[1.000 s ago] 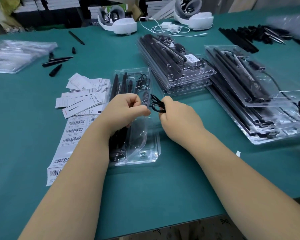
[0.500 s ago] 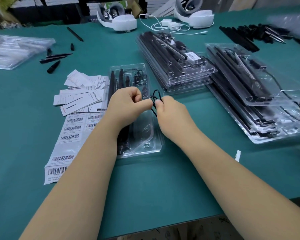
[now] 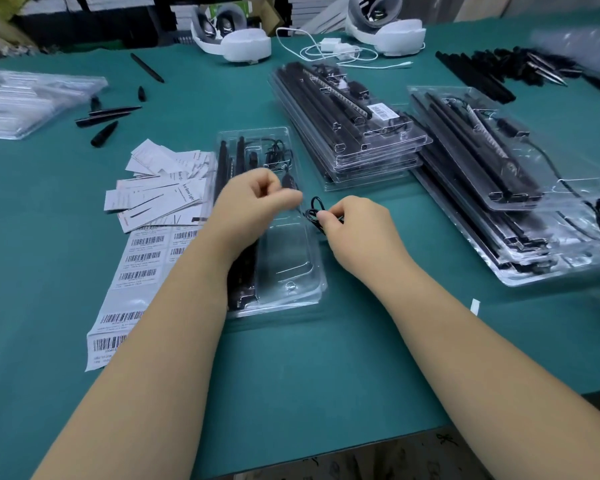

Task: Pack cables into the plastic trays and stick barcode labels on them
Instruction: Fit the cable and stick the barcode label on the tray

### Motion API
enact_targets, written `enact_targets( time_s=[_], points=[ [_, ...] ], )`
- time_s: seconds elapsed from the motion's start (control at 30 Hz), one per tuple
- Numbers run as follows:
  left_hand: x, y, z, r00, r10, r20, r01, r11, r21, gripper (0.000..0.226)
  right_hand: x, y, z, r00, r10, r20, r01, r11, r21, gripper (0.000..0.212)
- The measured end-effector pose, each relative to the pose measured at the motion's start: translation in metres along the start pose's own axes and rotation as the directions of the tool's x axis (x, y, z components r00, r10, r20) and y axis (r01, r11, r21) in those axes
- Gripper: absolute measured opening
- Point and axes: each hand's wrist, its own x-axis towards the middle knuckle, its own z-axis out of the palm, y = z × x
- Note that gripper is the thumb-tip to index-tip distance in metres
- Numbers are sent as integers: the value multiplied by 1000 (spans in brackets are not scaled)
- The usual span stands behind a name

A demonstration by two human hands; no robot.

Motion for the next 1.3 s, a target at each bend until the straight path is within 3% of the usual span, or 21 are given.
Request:
enact_targets(
  time_s=[0.1, 0.33, 0.43, 0.63, 0.77, 0.87, 0.97, 1.23, 1.3],
  points=[
    [-2, 3, 10, 990, 72, 118, -106, 943, 314, 52, 2, 2, 0, 999, 35, 25, -37, 998, 45, 24],
    [-7, 21, 7, 935, -100, 341, -103, 843, 528, 63, 5, 3, -1, 998, 51, 32, -54, 993, 104, 32],
    [-11, 25, 12, 928, -108, 357, -153, 763, 628, 64, 6, 5, -2, 999, 43, 28, -45, 995, 89, 35],
    [-15, 26, 12, 947, -106, 304, -104, 795, 598, 38, 6, 4, 1, 1000, 14, 18, -15, 996, 90, 38],
    [-14, 26, 1, 956, -103, 275, -42, 879, 476, 46, 3, 3, 3, 1000, -23, -9, 23, 995, 95, 34],
    [-18, 26, -7, 960, -108, 259, 12, 938, 346, 28, -2, -1, 5, 994, -107, -25, 108, 993, 41, 24],
    [-20, 26, -9, 959, -101, 265, 21, 958, 287, 31, -7, -5, 7, 976, -213, -47, 210, 976, -58, 27],
    [-19, 27, -7, 957, -103, 270, 12, 948, 320, 30, -17, -19, 7, 944, -285, 168, 329, 856, -399, 28],
    [-18, 27, -7, 958, -100, 269, 16, 954, 299, 31, -20, -24, 7, 940, -264, 214, 331, 853, -403, 24]
  ],
)
